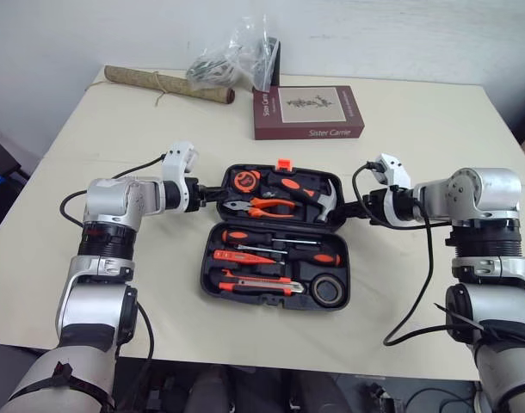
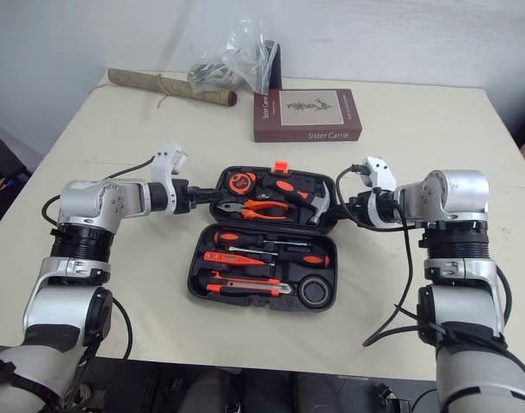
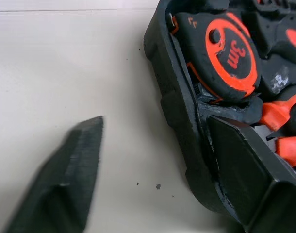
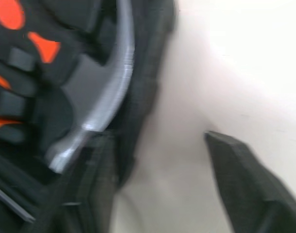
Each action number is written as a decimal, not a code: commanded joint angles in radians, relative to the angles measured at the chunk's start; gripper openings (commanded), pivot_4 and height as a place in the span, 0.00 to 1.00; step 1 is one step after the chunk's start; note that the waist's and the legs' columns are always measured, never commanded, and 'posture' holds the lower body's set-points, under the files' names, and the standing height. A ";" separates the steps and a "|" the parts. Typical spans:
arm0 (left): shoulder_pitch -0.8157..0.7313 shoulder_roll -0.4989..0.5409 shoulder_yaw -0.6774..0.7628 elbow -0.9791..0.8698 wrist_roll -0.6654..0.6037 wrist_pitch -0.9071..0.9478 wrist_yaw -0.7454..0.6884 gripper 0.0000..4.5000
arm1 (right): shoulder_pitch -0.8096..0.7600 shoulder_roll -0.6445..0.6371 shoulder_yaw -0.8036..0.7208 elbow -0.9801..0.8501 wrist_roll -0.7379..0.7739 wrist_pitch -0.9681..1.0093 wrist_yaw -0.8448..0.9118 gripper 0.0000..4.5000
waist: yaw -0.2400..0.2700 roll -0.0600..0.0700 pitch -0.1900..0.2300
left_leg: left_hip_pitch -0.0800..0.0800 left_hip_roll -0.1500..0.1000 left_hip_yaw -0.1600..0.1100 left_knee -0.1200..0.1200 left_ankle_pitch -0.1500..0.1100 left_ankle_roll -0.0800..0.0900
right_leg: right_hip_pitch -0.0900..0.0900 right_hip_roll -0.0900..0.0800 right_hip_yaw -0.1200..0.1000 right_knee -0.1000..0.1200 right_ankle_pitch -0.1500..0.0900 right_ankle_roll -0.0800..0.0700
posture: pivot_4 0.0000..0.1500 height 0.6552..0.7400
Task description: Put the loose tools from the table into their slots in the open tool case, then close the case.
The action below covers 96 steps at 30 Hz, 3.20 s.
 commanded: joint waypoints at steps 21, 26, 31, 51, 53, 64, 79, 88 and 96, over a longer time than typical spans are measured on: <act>0.354 -0.032 0.135 -0.176 0.094 -1.179 -0.285 0.01 | 0.543 -0.030 0.011 -0.290 -0.232 -1.531 0.316 0.00 | 0.001 -0.007 -0.009 | -0.002 0.000 0.001 0.000 0.000 0.000 | -0.001 0.000 0.000 -0.003 0.000 0.001 | 1.00 1.00; 0.418 -0.007 0.116 -0.114 0.251 -1.491 -0.171 0.01 | 0.581 -0.120 0.070 -0.023 -0.491 -2.155 0.187 0.00 | 0.000 -0.007 -0.009 | -0.001 0.000 0.001 0.001 0.000 0.001 | 0.000 0.000 0.000 -0.003 0.000 0.001 | 1.00 1.00; 0.538 0.032 0.080 -0.099 0.290 -1.670 -0.199 0.16 | 0.598 -0.162 0.102 0.152 -0.591 -2.381 0.056 0.19 | -0.003 -0.007 -0.009 | 0.001 0.001 0.001 0.000 0.000 0.001 | 0.002 -0.001 -0.001 -0.003 0.000 0.000 | 1.00 1.00; 0.690 0.215 0.163 -0.323 0.029 -1.259 -0.280 0.47 | 1.167 -0.459 0.085 -0.452 0.099 -1.836 0.446 0.24 | 0.032 -0.002 -0.006 | 0.038 0.001 -0.003 -0.016 0.000 0.002 | 0.046 -0.001 -0.004 -0.030 0.000 -0.001 | 1.00 1.00; 0.583 0.188 0.107 -0.278 0.054 -1.202 -0.297 0.28 | 1.194 -0.475 0.105 -0.557 0.128 -1.701 0.468 0.01 | 0.032 -0.003 -0.006 | 0.039 0.000 -0.003 -0.016 0.000 0.002 | 0.047 -0.001 -0.005 -0.031 0.000 0.000 | 1.00 1.00; 0.115 -0.009 -0.091 0.323 0.234 -1.192 -0.371 0.01 | 1.099 -0.411 0.244 -0.742 0.032 -1.335 0.473 0.00 | 0.029 -0.006 -0.005 | 0.032 0.000 0.000 -0.014 0.001 0.001 | 0.036 0.001 -0.002 -0.025 0.000 0.000 | 1.00 1.00; 0.384 -0.003 -0.067 -0.016 0.106 -1.104 -0.634 0.01 | 0.808 -0.165 0.243 -0.294 -0.294 -1.500 0.275 0.00 | -0.002 -0.015 -0.010 | 0.039 0.002 0.002 -0.013 0.002 -0.002 | 0.038 -0.001 -0.002 -0.020 0.001 -0.001 | 1.00 1.00; 0.670 0.050 0.055 -0.453 0.036 -0.926 -0.460 0.01 | 0.575 -0.091 0.254 -0.015 -0.372 -1.588 0.251 0.00 | 0.017 -0.015 -0.009 | 0.052 0.002 -0.001 -0.017 0.004 -0.001 | 0.051 -0.001 -0.005 -0.021 0.002 -0.004 | 1.00 1.00; 0.607 0.105 0.118 -0.593 -0.121 -0.803 -0.475 0.01 | 0.735 -0.258 0.145 -0.168 -0.255 -1.531 0.397 0.00 | 0.062 -0.009 -0.009 | 0.049 -0.005 -0.005 -0.017 0.002 0.002 | 0.053 -0.008 -0.009 -0.027 0.002 -0.004 | 1.00 1.00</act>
